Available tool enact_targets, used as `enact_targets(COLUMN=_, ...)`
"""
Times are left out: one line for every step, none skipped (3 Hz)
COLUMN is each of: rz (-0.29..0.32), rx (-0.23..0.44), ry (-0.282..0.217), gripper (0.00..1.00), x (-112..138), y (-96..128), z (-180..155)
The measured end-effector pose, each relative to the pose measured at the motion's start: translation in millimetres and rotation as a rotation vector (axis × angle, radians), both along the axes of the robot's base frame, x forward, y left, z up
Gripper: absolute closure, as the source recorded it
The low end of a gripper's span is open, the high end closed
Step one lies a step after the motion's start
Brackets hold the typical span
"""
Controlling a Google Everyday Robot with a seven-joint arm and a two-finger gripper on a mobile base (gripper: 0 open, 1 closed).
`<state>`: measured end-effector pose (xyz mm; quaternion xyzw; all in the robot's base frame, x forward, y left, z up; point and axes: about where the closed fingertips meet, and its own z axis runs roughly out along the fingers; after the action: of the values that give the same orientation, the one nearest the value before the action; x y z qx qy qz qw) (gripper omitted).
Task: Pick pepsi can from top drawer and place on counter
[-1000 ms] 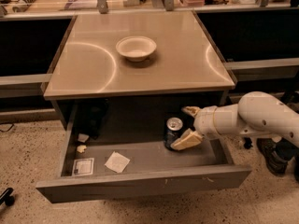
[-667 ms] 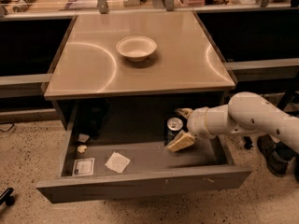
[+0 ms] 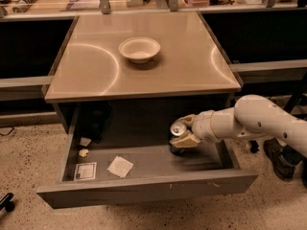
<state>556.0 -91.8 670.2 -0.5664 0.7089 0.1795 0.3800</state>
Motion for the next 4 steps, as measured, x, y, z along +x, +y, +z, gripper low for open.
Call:
enact_targets(rz=0.0, rx=0.0, ry=0.0, gripper=0.83, x=0, y=0, z=0)
enact_targets(rz=0.019, rx=0.007, ry=0.006, gripper=1.0, x=-4, y=5, z=11)
enact_targets(rz=0.045, rx=0.018, ry=0.017, gripper=1.0, x=-12, y=13, z=49)
enact_targets(rz=0.062, rx=0.003, ry=0.024, gripper=1.0, x=-16, y=16, z=98)
